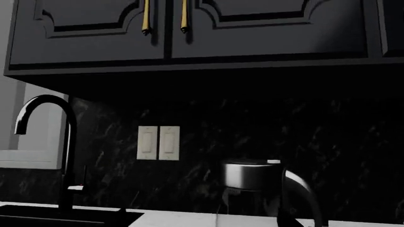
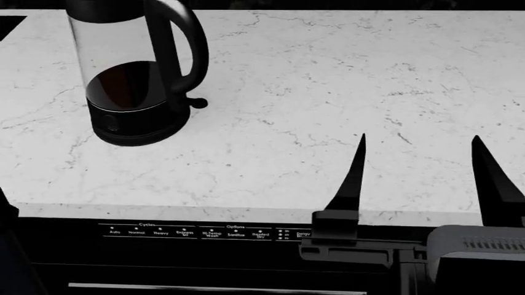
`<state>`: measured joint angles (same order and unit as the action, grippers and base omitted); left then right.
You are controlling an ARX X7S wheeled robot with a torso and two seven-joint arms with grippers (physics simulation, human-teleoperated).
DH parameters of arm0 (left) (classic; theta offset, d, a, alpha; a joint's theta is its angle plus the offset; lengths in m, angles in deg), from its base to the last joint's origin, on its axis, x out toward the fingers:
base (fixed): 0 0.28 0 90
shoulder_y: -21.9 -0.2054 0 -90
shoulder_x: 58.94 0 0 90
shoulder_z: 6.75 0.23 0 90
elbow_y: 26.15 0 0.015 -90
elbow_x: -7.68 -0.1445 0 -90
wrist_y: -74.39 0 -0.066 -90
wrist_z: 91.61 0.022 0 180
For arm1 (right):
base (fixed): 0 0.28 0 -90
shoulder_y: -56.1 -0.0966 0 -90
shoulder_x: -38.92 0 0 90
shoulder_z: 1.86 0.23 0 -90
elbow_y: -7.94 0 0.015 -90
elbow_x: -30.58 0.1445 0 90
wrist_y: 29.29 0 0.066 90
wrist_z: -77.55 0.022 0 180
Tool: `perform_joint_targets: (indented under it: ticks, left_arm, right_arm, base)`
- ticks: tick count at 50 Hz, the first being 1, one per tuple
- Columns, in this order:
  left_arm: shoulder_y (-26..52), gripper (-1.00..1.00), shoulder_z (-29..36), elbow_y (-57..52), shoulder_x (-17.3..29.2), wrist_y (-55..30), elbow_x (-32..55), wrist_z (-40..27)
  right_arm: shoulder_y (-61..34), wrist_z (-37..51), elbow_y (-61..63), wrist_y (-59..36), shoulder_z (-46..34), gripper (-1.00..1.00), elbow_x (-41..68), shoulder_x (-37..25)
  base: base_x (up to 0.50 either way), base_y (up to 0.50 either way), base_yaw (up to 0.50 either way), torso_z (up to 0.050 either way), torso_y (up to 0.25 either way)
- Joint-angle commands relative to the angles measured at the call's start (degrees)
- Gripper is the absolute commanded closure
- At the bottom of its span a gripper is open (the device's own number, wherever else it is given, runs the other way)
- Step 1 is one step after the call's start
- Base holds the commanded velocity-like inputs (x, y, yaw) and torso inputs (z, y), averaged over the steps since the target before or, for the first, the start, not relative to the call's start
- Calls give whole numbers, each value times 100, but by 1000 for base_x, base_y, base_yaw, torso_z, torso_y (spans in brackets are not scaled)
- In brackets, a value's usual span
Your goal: Press the button to open the lid of the electric kettle.
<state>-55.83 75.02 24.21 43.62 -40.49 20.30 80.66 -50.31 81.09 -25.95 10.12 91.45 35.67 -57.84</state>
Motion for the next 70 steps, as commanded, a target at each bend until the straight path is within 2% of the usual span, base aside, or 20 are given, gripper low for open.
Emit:
perform_joint_targets:
  ticks: [1,4,7,11,24,28,37,40,47,55,65,67,69,70]
  left_arm:
    - [99,-100,-339,-271,127,-132,133,-169]
    - [41,-100,-341,-236,130,36,41,-201]
    - [203,-100,-335,-192,124,-273,-114,-442]
    - [173,-100,-311,-160,122,-19,-386,-607]
    - [229,-100,-588,-340,177,-306,26,-564]
    - [270,-100,-781,-373,177,-396,200,-585]
    - [279,-100,-784,-330,201,-434,235,-615]
    - [277,-100,-785,-345,212,-456,230,-641]
    - [291,-100,-913,-376,229,-529,391,-640]
    - [318,-100,-1162,-416,275,-641,637,-624]
    - [332,-100,-1205,-428,301,-667,660,-688]
    - [334,-100,-1216,-419,306,-658,669,-692]
    - [331,-100,-1232,-421,313,-660,685,-693]
    - [326,-100,-1240,-420,320,-657,686,-694]
  right_arm:
    - [-258,549,385,-441,-72,-100,669,-404]
    - [-236,892,383,-344,-122,-100,962,-632]
    - [-169,1130,375,-191,-236,-100,1068,-828]
    - [-88,1293,375,81,-341,-100,1308,-1049]
    - [-56,1356,308,308,-289,-100,1617,-1061]
    - [24,1311,266,453,-61,-100,1878,-973]
    - [-41,1663,345,185,32,-100,2044,-1040]
    - [12,1580,352,338,-8,-100,2205,-1143]
    - [-185,1816,337,53,110,-100,2784,-1209]
    - [-414,2494,362,-63,57,-100,3446,-1589]
    - [-452,2710,267,65,-36,-100,3694,-1833]
    - [-746,2959,226,-468,53,-100,4171,-1899]
    - [-1453,3912,-28,-1589,519,-100,5632,-1904]
    - [-1867,4179,0,-1788,641,-100,6215,-2003]
  base:
    - [66,500,0,50,0]
    - [113,500,0,33,0]
    - [219,500,0,0,0]
    - [457,271,0,0,0]
    - [500,72,0,0,0]
    - [500,62,0,0,0]
    - [280,35,0,0,0]
    - [51,0,0,0,0]
    - [500,-72,0,0,0]
    - [467,-21,0,0,2]
    - [100,0,0,0,0]
    - [80,0,0,0,0]
    - [0,0,0,0,0]
    - [0,0,0,0,0]
